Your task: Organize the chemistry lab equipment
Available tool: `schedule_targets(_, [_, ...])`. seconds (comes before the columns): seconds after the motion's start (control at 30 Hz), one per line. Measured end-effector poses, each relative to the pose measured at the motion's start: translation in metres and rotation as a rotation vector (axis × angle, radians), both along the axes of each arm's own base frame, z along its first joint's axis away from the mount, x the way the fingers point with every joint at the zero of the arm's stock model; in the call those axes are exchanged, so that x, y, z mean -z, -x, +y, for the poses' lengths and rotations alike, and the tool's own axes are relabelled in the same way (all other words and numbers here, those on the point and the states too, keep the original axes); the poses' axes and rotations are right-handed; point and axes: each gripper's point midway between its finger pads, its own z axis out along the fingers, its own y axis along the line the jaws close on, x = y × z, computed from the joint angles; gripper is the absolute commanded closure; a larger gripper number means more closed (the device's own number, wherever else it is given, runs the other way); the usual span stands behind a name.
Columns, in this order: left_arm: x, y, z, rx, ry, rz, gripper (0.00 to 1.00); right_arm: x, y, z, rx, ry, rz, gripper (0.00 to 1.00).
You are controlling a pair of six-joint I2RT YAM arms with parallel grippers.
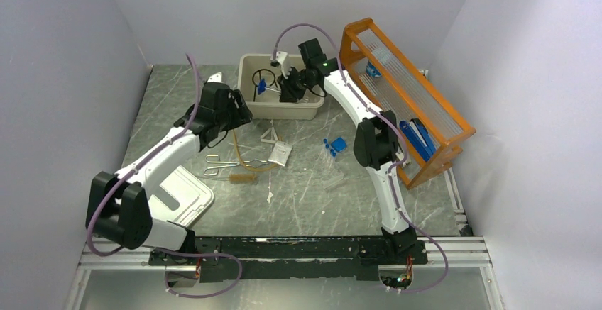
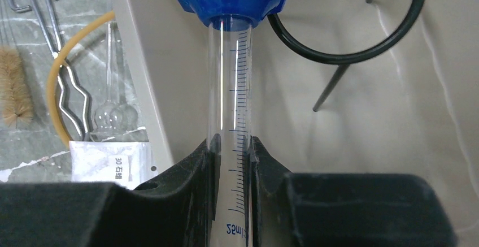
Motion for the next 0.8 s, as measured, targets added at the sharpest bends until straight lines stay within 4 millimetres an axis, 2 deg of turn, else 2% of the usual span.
schedule_targets(0.27, [0.021,-0.043,-0.013,-0.032,0.011,-0.002,0.50,0.000,0.009,0.016,-0.011,-0.005,0.006,0.87])
schedule_targets(0.47, [0.031,-0.060,-0.019,-0.040,0.016,-0.017,0.47,-0.003,0.004,0.017,0.002,-0.004,-0.016,0.86])
schedule_targets(0.63, [0.026,-0.070,-0.021,-0.040,0.029,-0.056,0.48,-0.007,0.000,0.017,-0.003,0.003,-0.041,0.86])
schedule_targets(0.8, [0.026,-0.081,-0.025,-0.033,0.024,-0.070,0.49,-0.002,-0.002,0.015,-0.008,0.021,-0.058,0.86])
